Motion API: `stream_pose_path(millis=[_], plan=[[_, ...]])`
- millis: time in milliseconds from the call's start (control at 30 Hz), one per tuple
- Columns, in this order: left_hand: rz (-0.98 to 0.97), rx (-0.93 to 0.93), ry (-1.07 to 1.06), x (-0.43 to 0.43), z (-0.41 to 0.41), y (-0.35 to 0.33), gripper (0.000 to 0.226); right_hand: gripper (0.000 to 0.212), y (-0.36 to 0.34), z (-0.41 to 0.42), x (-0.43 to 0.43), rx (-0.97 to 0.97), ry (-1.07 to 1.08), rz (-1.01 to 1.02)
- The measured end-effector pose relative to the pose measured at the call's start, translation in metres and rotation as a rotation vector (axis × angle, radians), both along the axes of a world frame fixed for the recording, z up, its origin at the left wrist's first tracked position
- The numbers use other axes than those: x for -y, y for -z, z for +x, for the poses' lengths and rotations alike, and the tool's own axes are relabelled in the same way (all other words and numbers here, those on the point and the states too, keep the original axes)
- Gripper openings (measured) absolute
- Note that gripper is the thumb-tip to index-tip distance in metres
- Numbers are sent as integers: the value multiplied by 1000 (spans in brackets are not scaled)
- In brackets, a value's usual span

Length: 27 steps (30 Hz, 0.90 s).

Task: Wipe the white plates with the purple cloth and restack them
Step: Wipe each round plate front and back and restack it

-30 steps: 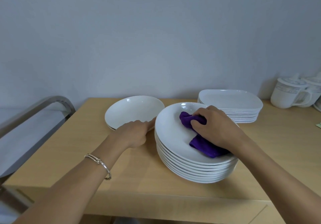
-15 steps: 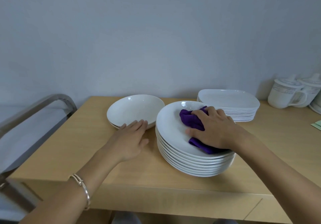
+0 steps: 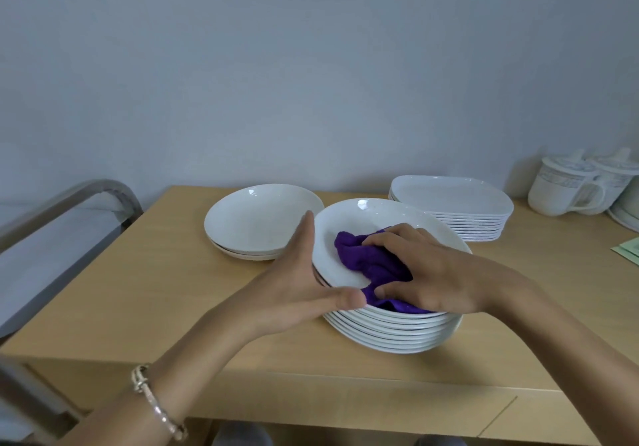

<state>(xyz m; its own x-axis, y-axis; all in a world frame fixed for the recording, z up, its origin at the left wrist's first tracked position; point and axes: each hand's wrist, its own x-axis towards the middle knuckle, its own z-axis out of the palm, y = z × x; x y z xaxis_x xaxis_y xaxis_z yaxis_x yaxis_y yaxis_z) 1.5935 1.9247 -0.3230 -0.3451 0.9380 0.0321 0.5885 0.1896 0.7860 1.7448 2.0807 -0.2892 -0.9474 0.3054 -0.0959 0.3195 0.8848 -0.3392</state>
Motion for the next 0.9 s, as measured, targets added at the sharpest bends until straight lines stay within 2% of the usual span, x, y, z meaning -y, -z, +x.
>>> stream_pose_path(millis=[33, 133, 233, 367, 500, 567, 733, 833, 900], plan=[[10, -24, -4, -3, 2, 4, 109, 55, 0, -2, 3, 2, -48, -29], [-5, -25, -37, -8, 6, 9, 148, 49, -1, -15, 9, 14, -133, -60], [-7, 51, -92, -10, 9, 10, 162, 51, 3, -38, 9, -3, -116, 63], [-73, -120, -94, -8, 15, 3, 145, 56, 11, -68, 3, -14, 15, 301], [-261, -399, -123, -5, 21, -15, 112, 56, 16, -68, -26, -20, 206, 602], [-344, -471, -133, -7, 22, -19, 113, 54, 14, -54, -43, -1, 303, 713], [-382, -547, -133, -8, 18, -19, 113, 48, 4, -1, -44, 99, 428, 711], [-373, -539, -135, -8, 18, -17, 119, 44, -1, 18, -24, 159, 365, 664], [-349, -506, -142, -8, 19, -16, 123, 44, -6, 20, -11, 186, 272, 542]])
